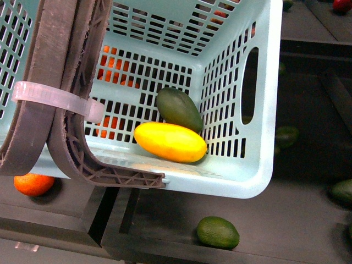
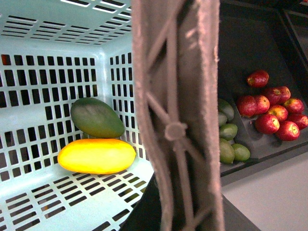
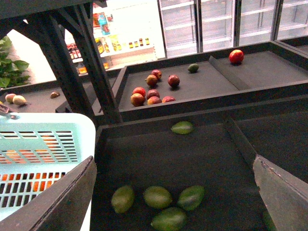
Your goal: Pick mango and avocado into basket
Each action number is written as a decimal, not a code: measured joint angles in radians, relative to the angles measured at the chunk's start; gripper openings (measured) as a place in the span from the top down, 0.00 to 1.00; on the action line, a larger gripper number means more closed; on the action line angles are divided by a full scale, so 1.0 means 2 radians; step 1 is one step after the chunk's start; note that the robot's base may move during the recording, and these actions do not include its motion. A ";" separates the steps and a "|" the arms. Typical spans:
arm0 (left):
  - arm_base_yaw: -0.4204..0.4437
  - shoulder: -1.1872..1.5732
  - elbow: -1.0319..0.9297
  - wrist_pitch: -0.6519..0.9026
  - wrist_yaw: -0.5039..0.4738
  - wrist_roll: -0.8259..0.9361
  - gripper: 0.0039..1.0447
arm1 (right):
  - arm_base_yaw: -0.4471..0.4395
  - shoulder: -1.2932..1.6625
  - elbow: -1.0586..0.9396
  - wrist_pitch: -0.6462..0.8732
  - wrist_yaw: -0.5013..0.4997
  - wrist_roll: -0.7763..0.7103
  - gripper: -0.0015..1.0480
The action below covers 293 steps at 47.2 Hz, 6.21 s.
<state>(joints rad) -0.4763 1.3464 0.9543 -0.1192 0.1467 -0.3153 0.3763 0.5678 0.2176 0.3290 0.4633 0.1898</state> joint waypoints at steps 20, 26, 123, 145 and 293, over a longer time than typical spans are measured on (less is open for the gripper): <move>0.002 0.000 0.000 0.000 -0.003 0.000 0.95 | -0.114 -0.107 -0.068 -0.031 -0.161 -0.092 0.90; 0.002 0.000 0.000 0.000 -0.002 -0.001 0.95 | -0.159 -0.132 -0.076 -0.046 -0.220 -0.093 0.98; -0.001 0.000 0.000 0.000 -0.006 -0.001 0.95 | -0.187 -0.282 -0.106 -0.166 -0.230 -0.094 0.07; 0.001 0.001 0.000 0.000 0.005 -0.002 0.95 | -0.187 -0.282 -0.106 -0.165 -0.230 -0.094 0.07; 0.137 0.415 0.274 0.062 -0.180 -0.574 0.22 | -0.188 -0.282 -0.106 -0.166 -0.232 -0.095 0.07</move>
<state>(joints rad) -0.2024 2.1765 1.5021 0.0044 -0.2131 -1.4628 0.0006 0.0044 0.0055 -0.0029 -0.0013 0.0002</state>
